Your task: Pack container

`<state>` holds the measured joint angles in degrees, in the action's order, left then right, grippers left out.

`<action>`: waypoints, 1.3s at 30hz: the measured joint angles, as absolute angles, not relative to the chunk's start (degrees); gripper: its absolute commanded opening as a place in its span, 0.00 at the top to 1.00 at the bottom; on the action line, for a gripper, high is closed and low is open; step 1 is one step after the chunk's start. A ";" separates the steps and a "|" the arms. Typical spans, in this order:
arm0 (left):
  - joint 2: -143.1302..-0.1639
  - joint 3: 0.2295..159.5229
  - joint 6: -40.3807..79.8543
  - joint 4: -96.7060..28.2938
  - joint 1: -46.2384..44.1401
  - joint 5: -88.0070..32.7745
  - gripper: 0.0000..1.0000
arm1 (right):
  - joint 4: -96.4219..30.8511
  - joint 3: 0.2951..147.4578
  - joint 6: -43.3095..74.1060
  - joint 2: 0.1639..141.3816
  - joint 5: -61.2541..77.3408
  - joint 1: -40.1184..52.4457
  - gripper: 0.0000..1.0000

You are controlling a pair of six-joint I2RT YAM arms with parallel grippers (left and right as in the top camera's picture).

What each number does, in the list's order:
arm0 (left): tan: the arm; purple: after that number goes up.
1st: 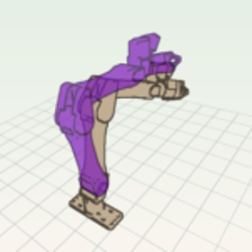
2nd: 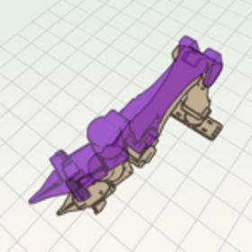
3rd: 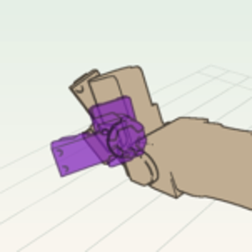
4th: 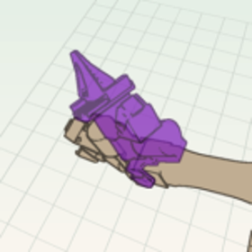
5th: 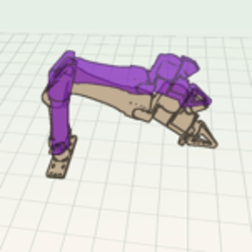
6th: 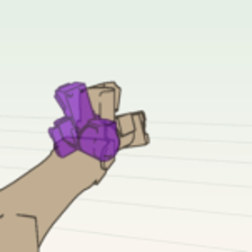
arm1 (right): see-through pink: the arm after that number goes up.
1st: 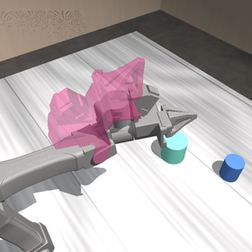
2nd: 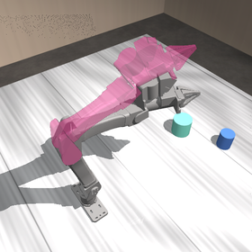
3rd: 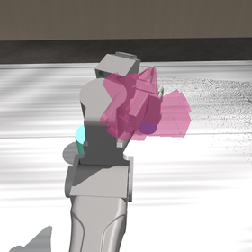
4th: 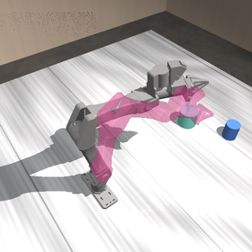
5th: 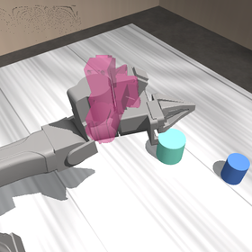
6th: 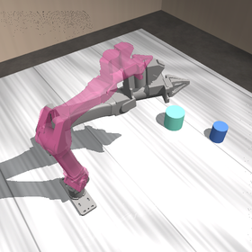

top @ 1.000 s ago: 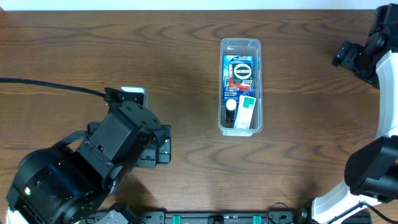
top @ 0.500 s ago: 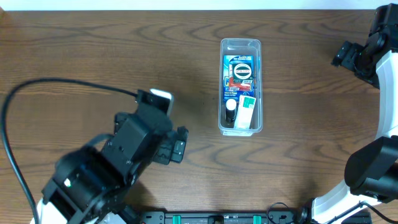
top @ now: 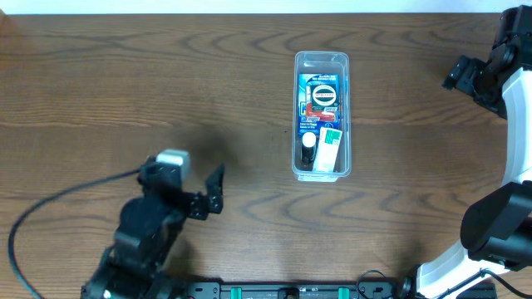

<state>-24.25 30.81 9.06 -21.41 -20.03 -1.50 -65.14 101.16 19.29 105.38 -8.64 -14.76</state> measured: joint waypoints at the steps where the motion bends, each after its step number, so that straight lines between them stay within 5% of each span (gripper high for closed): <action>1: -22.06 28.47 8.43 -19.44 -18.20 -3.07 0.02 | -65.12 101.16 19.27 105.38 -8.67 -14.76 0.01; 19: -12.64 14.70 0.93 -10.44 -0.36 -13.19 0.02 | -65.12 101.16 19.27 105.38 -8.64 -14.76 0.01; 39: -0.89 4.82 0.64 -0.45 0.34 -13.17 0.02 | -65.12 101.16 19.27 105.38 -8.64 -14.76 0.01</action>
<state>-0.89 4.82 0.64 -0.45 0.34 -13.17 -65.12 101.16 19.27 105.38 -8.64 -14.76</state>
